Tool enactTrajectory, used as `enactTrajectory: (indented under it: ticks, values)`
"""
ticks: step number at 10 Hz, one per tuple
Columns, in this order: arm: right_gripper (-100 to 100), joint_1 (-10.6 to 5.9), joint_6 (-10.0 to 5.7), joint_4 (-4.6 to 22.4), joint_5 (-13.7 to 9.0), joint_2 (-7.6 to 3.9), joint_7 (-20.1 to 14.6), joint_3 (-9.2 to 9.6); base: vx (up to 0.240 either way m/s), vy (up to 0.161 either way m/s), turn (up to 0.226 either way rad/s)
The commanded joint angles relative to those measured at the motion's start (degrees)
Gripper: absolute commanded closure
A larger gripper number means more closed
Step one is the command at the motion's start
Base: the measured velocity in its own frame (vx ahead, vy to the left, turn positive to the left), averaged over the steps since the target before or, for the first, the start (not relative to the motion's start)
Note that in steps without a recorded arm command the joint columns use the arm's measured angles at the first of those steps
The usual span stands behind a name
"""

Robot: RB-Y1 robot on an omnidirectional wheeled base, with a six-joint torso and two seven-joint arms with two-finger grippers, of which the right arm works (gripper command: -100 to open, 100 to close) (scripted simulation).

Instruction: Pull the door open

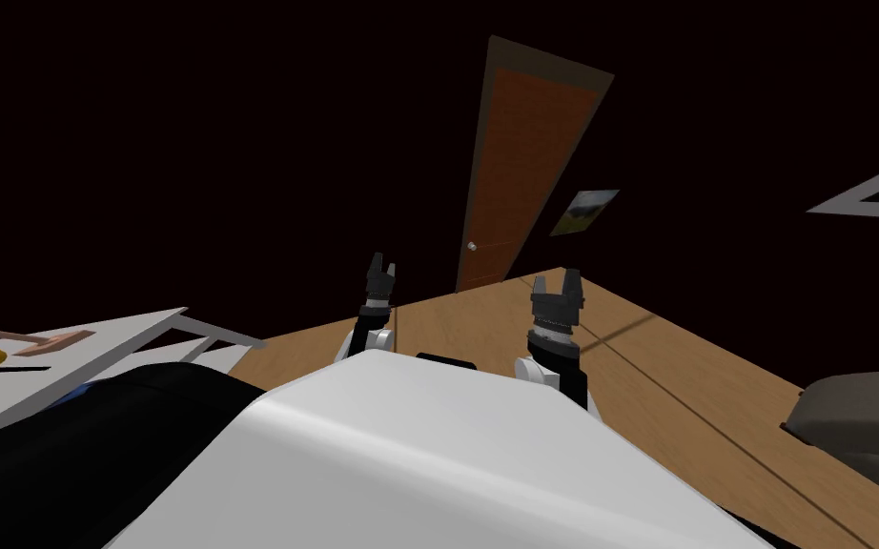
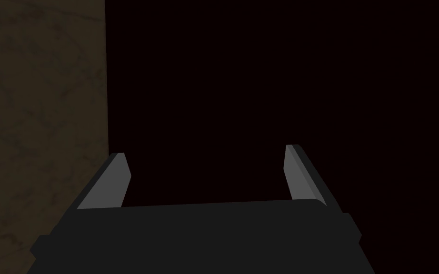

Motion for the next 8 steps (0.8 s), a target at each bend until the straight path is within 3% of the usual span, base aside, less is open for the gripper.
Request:
enactTrajectory:
  ticks: [1,4,8]
  values:
    - [-100,-0.33,-0.64,1.67,0.05,-0.37,1.08,-0.08,0.074,-0.005,0.042]
    - [-100,-1.47,-2.07,6.48,0.22,-1.51,4.55,-0.32,0.123,-0.014,0.081]
    - [-100,-2.49,-3.37,10.82,0.38,-2.51,7.67,-0.54,0.103,-0.011,0.062]
